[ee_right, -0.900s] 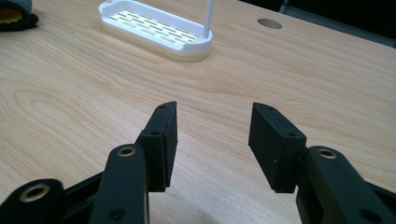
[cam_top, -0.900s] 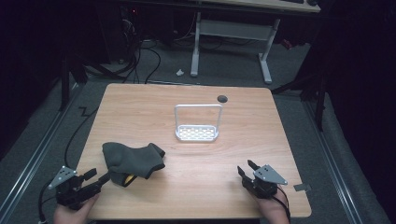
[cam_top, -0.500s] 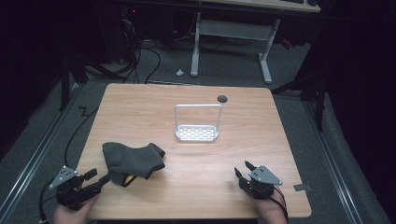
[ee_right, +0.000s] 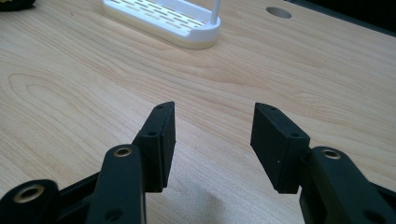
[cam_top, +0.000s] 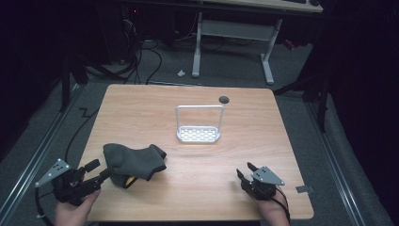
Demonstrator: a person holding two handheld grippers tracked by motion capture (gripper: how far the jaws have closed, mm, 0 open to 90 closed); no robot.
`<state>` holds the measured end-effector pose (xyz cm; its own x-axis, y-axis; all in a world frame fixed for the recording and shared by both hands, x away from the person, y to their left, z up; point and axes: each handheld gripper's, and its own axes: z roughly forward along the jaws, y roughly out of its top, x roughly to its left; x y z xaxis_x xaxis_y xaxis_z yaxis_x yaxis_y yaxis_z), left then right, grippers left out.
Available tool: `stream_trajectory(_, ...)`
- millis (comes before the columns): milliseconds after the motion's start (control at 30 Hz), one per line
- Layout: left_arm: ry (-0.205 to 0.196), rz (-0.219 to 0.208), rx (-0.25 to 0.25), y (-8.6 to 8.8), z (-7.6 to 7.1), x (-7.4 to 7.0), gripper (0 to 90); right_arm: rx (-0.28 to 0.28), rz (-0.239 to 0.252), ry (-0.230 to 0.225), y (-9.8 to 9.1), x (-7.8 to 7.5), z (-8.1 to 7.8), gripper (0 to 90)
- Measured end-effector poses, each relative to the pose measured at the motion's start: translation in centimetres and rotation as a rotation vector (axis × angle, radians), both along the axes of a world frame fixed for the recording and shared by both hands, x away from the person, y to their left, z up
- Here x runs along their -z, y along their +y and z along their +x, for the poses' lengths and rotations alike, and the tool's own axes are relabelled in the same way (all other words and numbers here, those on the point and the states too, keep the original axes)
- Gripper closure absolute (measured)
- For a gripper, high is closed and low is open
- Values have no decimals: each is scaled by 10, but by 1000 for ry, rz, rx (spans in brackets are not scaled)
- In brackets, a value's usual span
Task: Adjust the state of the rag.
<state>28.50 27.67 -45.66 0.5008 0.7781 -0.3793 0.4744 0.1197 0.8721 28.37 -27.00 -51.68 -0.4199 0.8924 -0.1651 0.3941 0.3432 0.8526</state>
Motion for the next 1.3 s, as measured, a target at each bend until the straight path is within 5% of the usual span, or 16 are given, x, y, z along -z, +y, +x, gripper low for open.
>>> stream_trajectory(100, 6, 24, 33, -20, 9, -4, 158, -6, -1, -1, 2, 0, 0, 505)
stream_trajectory(167, 65, 106, 55, -40, 25, 5, 153, -10, -8, 0, 2, 0, 0, 506)
stream_trajectory(200, 65, 106, 55, -40, 25, 5, 151, -13, -7, 0, 3, 0, -1, 506)
stream_trajectory(233, 144, 192, 59, -52, 34, 21, 150, -16, -8, -2, 3, 0, -1, 506)
stream_trajectory(267, 144, 192, 59, -52, 34, 21, 150, -18, -11, -3, 3, 0, -1, 506)
stream_trajectory(300, 196, 300, 54, -62, 39, 37, 150, -18, -10, -4, 3, 0, -2, 506)
stream_trajectory(433, 217, 427, 34, -73, 39, 54, 170, -14, -9, -5, 1, 0, -2, 507)
stream_trajectory(567, 199, 527, 11, -81, 34, 63, 354, -14, -8, -4, 1, 0, -1, 507)
stream_trajectory(600, 183, 545, 8, -83, 33, 63, 491, -17, -10, -7, 1, 0, -1, 507)
stream_trajectory(700, 152, 554, 24, -88, 29, 62, 622, -16, -7, -8, 2, 0, -1, 508)
stream_trajectory(767, 132, 530, 81, -100, 24, 60, 709, -19, -10, -16, 3, -2, -1, 509)
stream_trajectory(967, 69, 529, 242, -145, 9, 58, 721, -24, -7, -23, 6, -3, -3, 509)
stream_trajectory(1000, 83, 484, 248, -155, 5, 59, 722, -28, -6, -26, 6, -4, -4, 510)
stream_trajectory(1033, 52, 524, 288, -160, 6, 58, 722, -28, -6, -26, 6, -4, -4, 510)
stream_trajectory(1067, 31, 508, 327, -175, 3, 57, 723, -31, -5, -27, 7, -4, -4, 509)
stream_trajectory(1300, -31, 430, 380, -198, 5, 45, 733, -53, 10, -21, 13, -5, -5, 504)
